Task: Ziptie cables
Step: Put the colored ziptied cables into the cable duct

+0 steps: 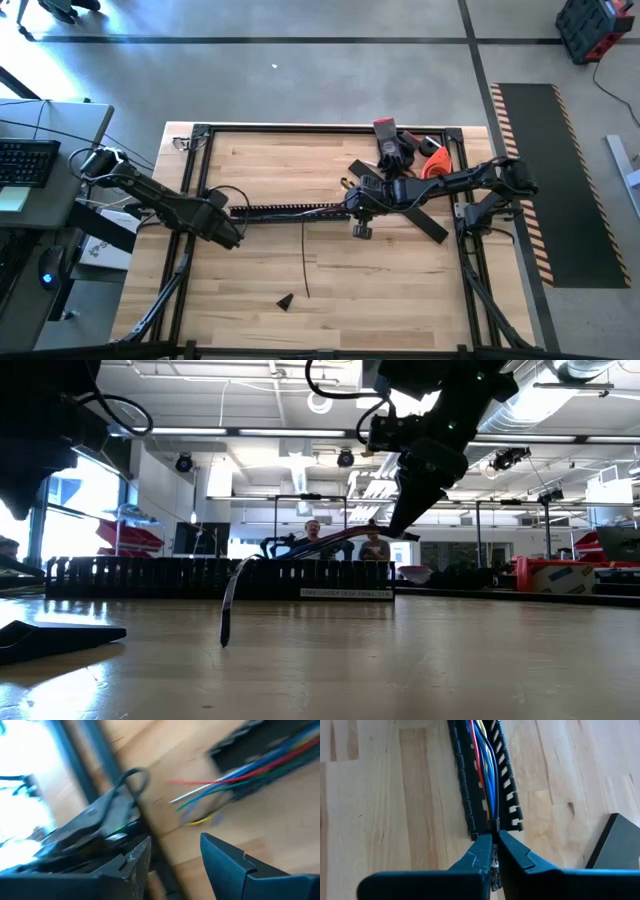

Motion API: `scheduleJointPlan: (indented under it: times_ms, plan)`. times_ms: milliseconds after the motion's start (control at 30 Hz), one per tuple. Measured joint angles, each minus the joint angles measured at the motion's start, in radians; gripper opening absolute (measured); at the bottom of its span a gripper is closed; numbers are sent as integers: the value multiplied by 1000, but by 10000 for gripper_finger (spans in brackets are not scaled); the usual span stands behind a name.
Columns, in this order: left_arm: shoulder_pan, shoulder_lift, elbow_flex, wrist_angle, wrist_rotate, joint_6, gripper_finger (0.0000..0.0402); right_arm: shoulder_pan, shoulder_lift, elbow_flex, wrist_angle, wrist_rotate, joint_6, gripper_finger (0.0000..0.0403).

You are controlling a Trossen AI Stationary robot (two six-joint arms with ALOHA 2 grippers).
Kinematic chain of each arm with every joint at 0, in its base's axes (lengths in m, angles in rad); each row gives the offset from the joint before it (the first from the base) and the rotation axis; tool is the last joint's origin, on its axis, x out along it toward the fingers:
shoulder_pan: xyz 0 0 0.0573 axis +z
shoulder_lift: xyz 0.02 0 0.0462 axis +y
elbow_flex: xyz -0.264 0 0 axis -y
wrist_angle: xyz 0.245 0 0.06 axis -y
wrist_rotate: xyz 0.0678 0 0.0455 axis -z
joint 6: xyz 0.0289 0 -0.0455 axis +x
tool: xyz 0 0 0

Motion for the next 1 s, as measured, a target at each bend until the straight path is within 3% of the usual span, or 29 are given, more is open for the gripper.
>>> scheduleJointPlan:
  times_ms: [200, 333, 433, 533, 700, 833, 900, 1000]
  plan:
    - [-58, 2, 0, 248, -181, 39, 145, 0, 16, -8, -39, -8, -29, 0]
    - [-98, 20, 0, 427, -330, 92, 145, 0, 19, -78, 29, -8, -58, 3]
    - [-108, 44, 0, 528, -379, 135, 145, 6, 20, -131, 96, -13, -70, 15]
    - [-108, 74, 0, 607, -397, 183, 145, 20, 20, -159, 141, -23, -71, 48]
    - [-108, 132, 0, 701, -397, 261, 145, 21, 18, -160, 99, -27, -81, 138]
    - [-109, 184, 0, 740, -388, 316, 145, 26, 18, -166, 77, -114, -114, 206]
    - [-109, 210, 0, 755, -387, 331, 145, 42, 17, -197, 182, -110, -119, 226]
    - [-113, 247, 0, 775, -388, 332, 145, 70, 16, -281, 431, -14, -112, 236]
